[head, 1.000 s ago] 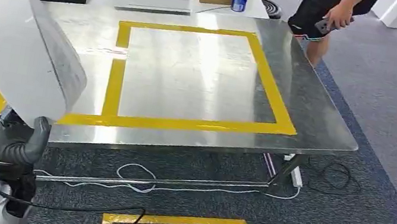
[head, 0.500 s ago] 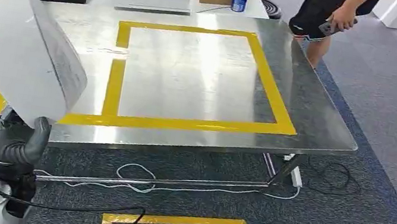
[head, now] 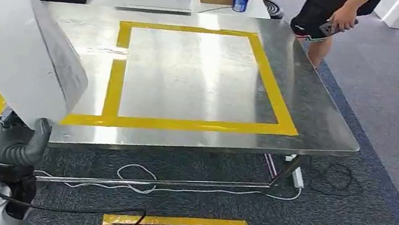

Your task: Take the parts from the cabinet and place them on the table.

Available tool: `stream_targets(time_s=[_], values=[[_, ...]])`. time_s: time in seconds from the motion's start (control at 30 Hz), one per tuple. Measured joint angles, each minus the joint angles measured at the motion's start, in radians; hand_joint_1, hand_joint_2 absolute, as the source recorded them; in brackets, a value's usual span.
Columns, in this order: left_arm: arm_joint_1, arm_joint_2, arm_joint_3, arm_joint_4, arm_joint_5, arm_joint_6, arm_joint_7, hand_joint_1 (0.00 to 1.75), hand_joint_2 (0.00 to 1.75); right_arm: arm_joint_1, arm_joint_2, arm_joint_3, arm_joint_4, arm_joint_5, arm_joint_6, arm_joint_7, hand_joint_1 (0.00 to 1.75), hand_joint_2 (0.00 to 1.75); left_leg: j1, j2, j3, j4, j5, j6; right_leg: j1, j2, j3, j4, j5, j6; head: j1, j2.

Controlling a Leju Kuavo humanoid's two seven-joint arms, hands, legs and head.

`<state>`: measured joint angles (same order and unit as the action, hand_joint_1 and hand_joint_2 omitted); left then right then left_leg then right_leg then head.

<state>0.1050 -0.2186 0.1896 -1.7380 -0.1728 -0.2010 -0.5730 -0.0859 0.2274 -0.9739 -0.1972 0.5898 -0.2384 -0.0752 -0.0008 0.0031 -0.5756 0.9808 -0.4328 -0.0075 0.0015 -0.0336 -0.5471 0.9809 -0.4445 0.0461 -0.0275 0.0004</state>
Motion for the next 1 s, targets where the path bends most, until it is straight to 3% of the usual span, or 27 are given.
stream_targets(time_s=[0.07,0.1,0.13,0.2,0.23,0.3,0.33,0.4,0.43,0.47,0.5,0.53,0.6,0.63,0.67,0.73,0.77,0.8,0.83,0.87,0.93,0.97,1.0], values=[[0.0,0.0,0.0,-0.003,0.002,0.0,0.001,1.75,1.75,-0.002,0.0,0.0,0.0,0.003,0.0,-0.005,0.0,0.0,0.005,-0.003,0.012,-0.03,0.014,0.015,0.002,-0.005,0.007,-0.01,0.002,0.008,-0.003,0.0],[0.001,-0.001,0.0,-0.005,0.002,0.0,0.001,1.75,1.75,-0.001,0.0,0.0,0.0,0.005,0.001,-0.008,0.0,0.0,0.011,-0.004,0.022,-0.045,0.024,0.013,0.0,0.01,0.0,0.001,-0.006,0.01,0.001,0.0],[-0.003,-0.001,0.0,-0.006,0.004,0.0,0.002,1.75,1.75,-0.001,0.0,0.0,0.0,0.005,0.001,-0.008,0.0,0.0,0.013,-0.006,0.024,-0.048,0.026,0.015,-0.001,0.021,-0.022,0.047,-0.041,0.015,0.005,0.0],[-0.002,-0.003,-0.002,-0.006,0.004,-0.002,0.002,1.75,1.75,0.0,0.0,0.0,0.0,0.005,0.0,-0.006,0.0,0.0,0.014,-0.013,0.022,-0.047,0.025,0.015,-0.007,0.028,-0.1,0.216,-0.122,0.022,0.006,0.0],[-0.001,-0.003,-0.002,-0.006,0.004,-0.003,0.002,1.75,1.75,0.001,0.0,0.0,0.0,0.005,-0.001,-0.006,0.0,0.0,0.014,-0.018,0.022,-0.047,0.024,0.013,-0.009,0.028,-0.133,0.282,-0.143,0.027,0.006,0.0],[-0.001,-0.003,-0.002,-0.006,0.004,-0.003,0.002,1.75,1.75,0.003,0.0,0.0,0.0,0.005,-0.002,-0.005,0.0,0.0,0.017,-0.024,0.022,-0.045,0.024,0.009,-0.014,0.028,-0.143,0.297,-0.133,0.032,0.006,0.0],[-0.001,-0.003,-0.002,-0.006,0.004,-0.003,0.002,1.75,1.75,0.003,0.0,0.0,0.0,0.005,-0.002,-0.004,0.0,0.0,0.02,-0.028,0.022,-0.043,0.023,0.005,-0.017,0.028,-0.133,0.273,-0.112,0.034,0.006,0.0],[-0.001,-0.004,-0.002,-0.006,0.004,-0.003,0.003,1.75,1.75,0.002,-0.001,0.0,0.0,0.005,-0.003,-0.004,0.0,0.0,0.032,-0.044,0.022,-0.031,0.015,-0.014,-0.03,0.034,-0.049,0.106,-0.02,0.047,0.006,0.0],[-0.001,-0.004,-0.002,-0.006,0.004,-0.003,0.003,1.75,1.75,0.002,0.0,0.0,0.0,0.005,-0.003,-0.004,0.0,0.0,0.035,-0.049,0.019,-0.017,0.007,-0.026,-0.042,0.059,-0.014,0.034,-0.008,0.062,0.009,0.0],[-0.001,-0.003,-0.002,-0.009,0.004,-0.003,0.003,1.75,1.75,0.001,0.002,0.0,0.001,0.005,-0.002,-0.003,0.0,0.0,0.029,-0.056,0.009,-0.003,0.001,-0.037,-0.036,0.087,-0.011,0.036,-0.029,0.059,0.018,0.0],[0.0,-0.004,-0.002,-0.01,0.004,-0.004,0.003,1.75,1.75,0.001,0.002,0.0,0.001,0.005,-0.002,-0.003,0.0,0.0,0.029,-0.061,0.005,0.002,0.003,-0.041,-0.037,0.074,-0.013,0.043,-0.026,0.027,0.015,0.0],[-0.001,-0.004,-0.003,-0.011,0.004,-0.004,0.003,1.75,1.75,0.001,0.002,0.0,0.001,0.005,-0.002,-0.003,0.0,0.0,0.03,-0.063,0.004,-0.002,0.006,-0.044,-0.035,0.072,-0.018,0.048,-0.027,0.017,0.006,0.0],[0.0,-0.004,-0.003,-0.011,0.004,-0.006,0.003,1.75,1.75,0.001,0.002,0.0,0.001,0.006,-0.001,-0.005,0.0,0.0,0.035,-0.069,-0.001,-0.004,0.008,-0.053,-0.032,0.063,-0.023,0.055,-0.026,-0.003,0.004,0.0],[0.001,-0.004,-0.003,-0.012,0.004,-0.006,0.003,1.75,1.75,0.001,0.002,0.0,0.0,0.007,-0.001,-0.006,0.0,0.0,0.035,-0.053,-0.002,0.005,-0.001,-0.055,-0.032,0.058,-0.022,0.054,-0.025,-0.011,0.002,0.0],[-0.002,-0.004,-0.003,-0.013,0.004,-0.006,0.003,1.75,1.75,0.001,0.002,0.0,0.0,0.008,-0.001,-0.008,0.0,0.0,0.031,-0.031,-0.024,0.048,-0.031,-0.054,-0.03,0.053,-0.023,0.053,-0.025,-0.017,-0.002,0.0],[-0.003,-0.004,-0.003,-0.014,0.004,-0.006,0.003,1.75,1.75,0.003,0.002,0.0,0.0,0.009,0.0,-0.008,0.0,0.0,0.026,-0.018,-0.105,0.214,-0.111,-0.051,-0.023,0.038,-0.026,0.053,-0.025,-0.024,-0.003,0.0],[-0.001,-0.004,-0.003,-0.014,0.004,-0.006,0.003,1.75,1.75,0.004,0.002,0.0,0.0,0.009,0.0,-0.008,0.0,0.0,0.025,-0.017,-0.141,0.285,-0.135,-0.048,-0.02,0.03,-0.027,0.053,-0.026,-0.026,-0.003,0.0],[0.001,-0.004,-0.005,-0.014,0.003,-0.006,0.005,1.75,1.75,0.005,0.002,0.0,0.0,0.009,0.001,-0.008,0.0,0.0,0.024,-0.017,-0.16,0.321,-0.138,-0.044,-0.016,0.023,-0.027,0.053,-0.027,-0.028,-0.003,0.0],[0.002,-0.004,-0.006,-0.014,0.002,-0.006,0.005,1.75,1.75,0.005,0.002,0.0,0.0,0.008,0.002,-0.007,0.0,0.0,0.023,-0.017,-0.155,0.308,-0.117,-0.039,-0.013,0.018,-0.026,0.053,-0.027,-0.029,-0.003,0.0],[0.002,-0.005,-0.008,-0.014,0.002,-0.006,0.008,1.75,1.75,0.004,0.002,0.0,0.0,0.008,0.003,-0.007,0.0,0.0,0.019,-0.016,-0.131,0.261,-0.081,-0.032,-0.01,0.013,-0.025,0.053,-0.028,-0.029,-0.003,0.0],[0.002,-0.005,-0.011,-0.019,-0.005,-0.006,0.011,1.75,1.75,0.003,0.002,0.0,0.0,0.005,0.006,-0.008,0.0,0.0,0.007,0.002,-0.047,0.1,-0.002,-0.012,-0.008,0.006,-0.02,0.053,-0.029,-0.029,-0.003,0.0],[0.0,-0.006,-0.013,-0.021,-0.005,-0.006,0.012,1.75,1.75,0.003,0.002,0.0,0.0,0.004,0.006,-0.008,0.0,0.0,-0.003,0.032,-0.019,0.048,0.001,-0.003,-0.004,0.003,-0.02,0.054,-0.032,-0.025,-0.003,0.0],[-0.004,-0.008,-0.018,-0.023,-0.005,-0.006,0.013,1.75,1.75,0.003,0.001,0.0,0.0,0.002,0.006,-0.008,0.0,0.0,-0.003,0.032,-0.01,0.02,-0.011,-0.007,0.002,0.001,-0.025,0.058,-0.035,-0.019,-0.003,0.0]])
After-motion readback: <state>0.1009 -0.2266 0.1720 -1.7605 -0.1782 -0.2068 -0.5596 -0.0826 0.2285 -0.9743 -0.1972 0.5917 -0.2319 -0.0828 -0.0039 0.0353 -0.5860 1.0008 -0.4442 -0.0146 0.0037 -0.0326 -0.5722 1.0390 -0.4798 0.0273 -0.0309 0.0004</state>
